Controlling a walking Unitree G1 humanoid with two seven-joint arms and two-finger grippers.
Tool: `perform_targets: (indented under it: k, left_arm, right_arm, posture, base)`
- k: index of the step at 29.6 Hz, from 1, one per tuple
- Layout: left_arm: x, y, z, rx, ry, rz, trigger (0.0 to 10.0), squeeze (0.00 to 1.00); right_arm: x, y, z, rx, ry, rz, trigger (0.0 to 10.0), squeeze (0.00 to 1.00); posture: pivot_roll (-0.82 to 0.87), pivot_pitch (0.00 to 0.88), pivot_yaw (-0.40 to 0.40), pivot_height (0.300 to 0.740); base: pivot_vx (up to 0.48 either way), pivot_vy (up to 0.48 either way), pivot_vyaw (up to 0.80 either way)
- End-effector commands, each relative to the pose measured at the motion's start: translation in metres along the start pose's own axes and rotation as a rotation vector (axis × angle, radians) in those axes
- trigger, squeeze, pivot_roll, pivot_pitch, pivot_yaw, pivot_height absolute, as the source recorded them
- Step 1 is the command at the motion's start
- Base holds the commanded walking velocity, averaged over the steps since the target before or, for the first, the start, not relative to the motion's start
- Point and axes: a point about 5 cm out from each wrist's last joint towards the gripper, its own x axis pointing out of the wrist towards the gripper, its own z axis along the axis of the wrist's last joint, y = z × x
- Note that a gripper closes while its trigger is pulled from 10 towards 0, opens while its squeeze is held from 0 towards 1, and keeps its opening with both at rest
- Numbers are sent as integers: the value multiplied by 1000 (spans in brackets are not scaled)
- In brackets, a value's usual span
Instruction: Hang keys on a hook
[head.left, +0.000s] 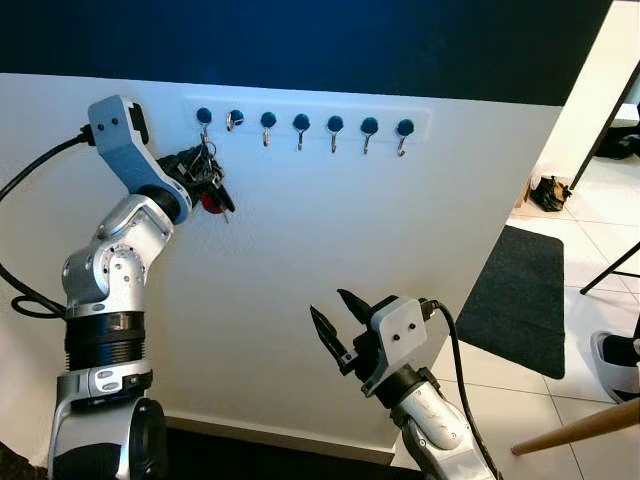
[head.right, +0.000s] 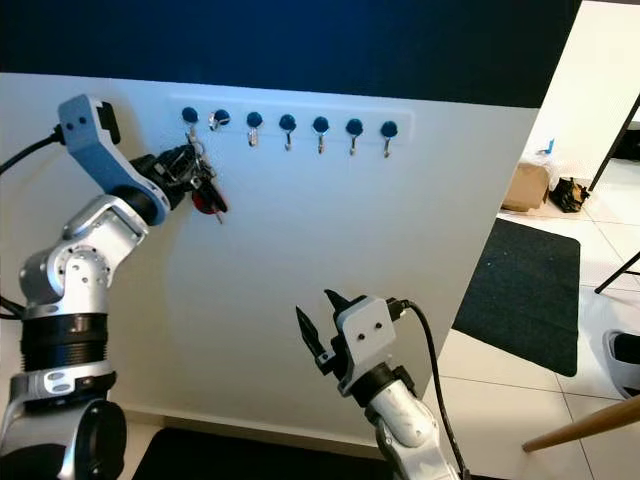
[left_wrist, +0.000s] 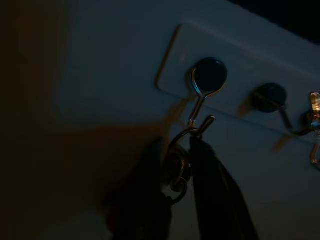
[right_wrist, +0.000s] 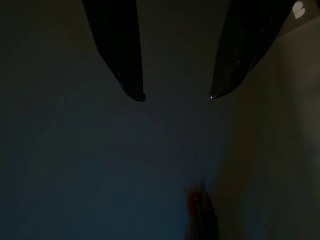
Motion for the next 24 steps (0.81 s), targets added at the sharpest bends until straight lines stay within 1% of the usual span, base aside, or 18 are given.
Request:
perform_targets:
  k: [1,3,5,7,8,12,14,15,17,18,19,20,21,23,24]
  left_arm:
    - [2,4,4,54,0,11,10000,0]
    - [2,5,1,63,10,17,10000,0]
    - [2,8,-3,105,18,34,10000,0]
    - [1,8,-3,116,17,38,10000,0]
    - [-1,7,-1,153,-7,37,10000,0]
    - [-4,6,1,172,-31,40,10000,0]
    - [-11,6,12,176,-101,37,10000,0]
    - [-11,6,12,176,-101,37,10000,0]
    - [-21,0,25,190,-162,-18,10000,0]
    - [-21,0,25,190,-162,-18,10000,0]
    - [-26,-3,30,195,-183,-48,10000,0]
    - [-31,-8,36,224,-198,-70,10000,0]
    - [-31,-8,36,224,-198,-70,10000,0]
    - [-34,-16,42,256,-220,-88,10000,0]
    - [-34,-16,42,256,-220,-88,10000,0]
  right_arm:
    - [-1,0,-1,8,8,-6,10000,0]
    - [-1,0,-1,8,8,-6,10000,0]
    - [-1,0,0,7,8,-5,10000,0]
    - [-1,0,0,7,8,-5,10000,0]
    - [-2,0,0,6,10,-6,10000,0]
    - [-3,1,-1,7,11,-7,10000,0]
    - [-3,1,-1,7,12,-8,10000,0]
    - [-3,1,-1,7,12,-8,10000,0]
    - [-4,1,-1,7,13,-11,10000,0]
    - [-4,1,-1,7,13,-11,10000,0]
    - [-4,1,-1,7,14,-11,10000,0]
    - [-4,0,-1,7,15,-11,10000,0]
    - [-4,0,-1,7,15,-11,10000,0]
    - [-4,0,-1,9,16,-8,10000,0]
    - [-4,0,-1,9,16,-8,10000,0]
  posture:
    - [53,117,30,740]
    - [53,117,30,740]
    - [48,119,30,740]
    - [48,119,30,740]
    - [48,121,31,740]
    - [47,121,32,740]
    - [46,122,34,740]
    - [46,122,34,740]
    - [46,123,35,740]
    - [46,123,35,740]
    - [48,125,35,740]
    - [55,126,28,740]
    - [55,126,28,740]
    - [64,126,22,740]
    - [64,126,22,740]
  base:
    - [0,0,0]
    - [0,0,0]
    - [0,0,0]
    - [0,0,0]
    - [0,0,0]
    - [0,0,0]
    - [0,0,0]
    - [0,0,0]
    - [0,0,0]
    - [0,0,0]
    - [0,0,0]
    - [0,0,0]
    - [0,0,0]
    - [0,0,0]
    - [0,0,0]
